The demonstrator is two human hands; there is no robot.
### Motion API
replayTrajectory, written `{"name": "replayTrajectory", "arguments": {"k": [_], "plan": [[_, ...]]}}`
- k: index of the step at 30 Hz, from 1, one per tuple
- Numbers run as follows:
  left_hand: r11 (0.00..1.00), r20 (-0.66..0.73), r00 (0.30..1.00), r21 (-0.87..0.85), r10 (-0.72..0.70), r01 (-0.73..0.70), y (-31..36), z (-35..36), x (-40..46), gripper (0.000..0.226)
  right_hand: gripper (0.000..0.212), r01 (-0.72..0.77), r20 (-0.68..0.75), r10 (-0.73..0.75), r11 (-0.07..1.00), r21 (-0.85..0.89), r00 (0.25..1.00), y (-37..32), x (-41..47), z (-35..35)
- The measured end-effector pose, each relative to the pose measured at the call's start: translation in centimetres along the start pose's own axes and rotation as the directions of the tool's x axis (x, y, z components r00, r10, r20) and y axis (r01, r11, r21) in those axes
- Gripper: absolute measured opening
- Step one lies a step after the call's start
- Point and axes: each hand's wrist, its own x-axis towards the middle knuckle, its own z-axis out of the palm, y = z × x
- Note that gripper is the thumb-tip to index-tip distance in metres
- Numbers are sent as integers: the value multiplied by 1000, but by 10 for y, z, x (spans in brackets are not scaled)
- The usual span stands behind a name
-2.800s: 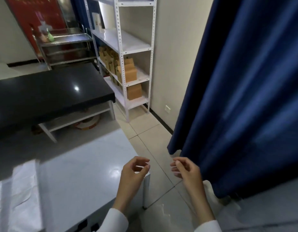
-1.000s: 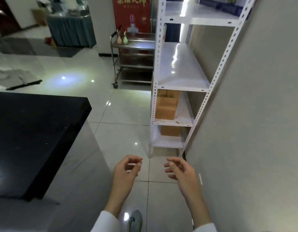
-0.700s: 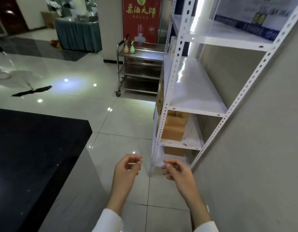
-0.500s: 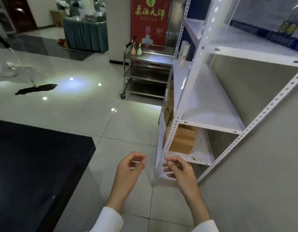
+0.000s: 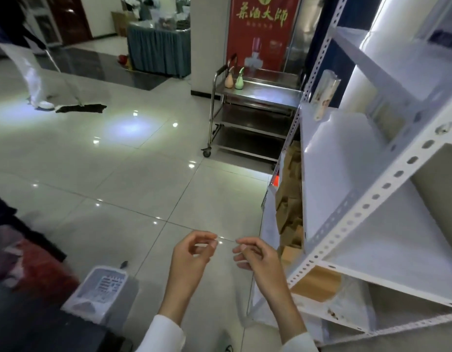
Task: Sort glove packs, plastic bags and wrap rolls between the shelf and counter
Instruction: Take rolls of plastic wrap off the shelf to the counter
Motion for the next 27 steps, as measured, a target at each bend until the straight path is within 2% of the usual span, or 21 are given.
{"name": "replayTrajectory", "arguments": {"k": [6, 9, 14, 22, 27], "plan": [[999, -52, 999, 32, 8, -6, 15, 13, 100, 19, 20, 41, 31, -42, 998, 41, 999, -22, 121, 23], [1000, -120, 993, 20, -11, 14, 19, 8, 142, 23, 20, 23, 57, -26, 999, 48, 998, -24, 170, 40], [999, -141, 990, 36, 10, -5, 22, -2, 208, 24, 20, -29, 89, 27, 999, 17, 996, -20, 245, 74], [996, -96, 994, 78, 42, -34, 25, -11, 348, 28, 20, 24, 128, -8, 992, -122, 992, -42, 364, 113], [996, -35, 998, 64, 59, -56, 42, 0, 421, 24, 20, 53, 27, -49, 990, -131, 998, -71, 430, 104]]}}
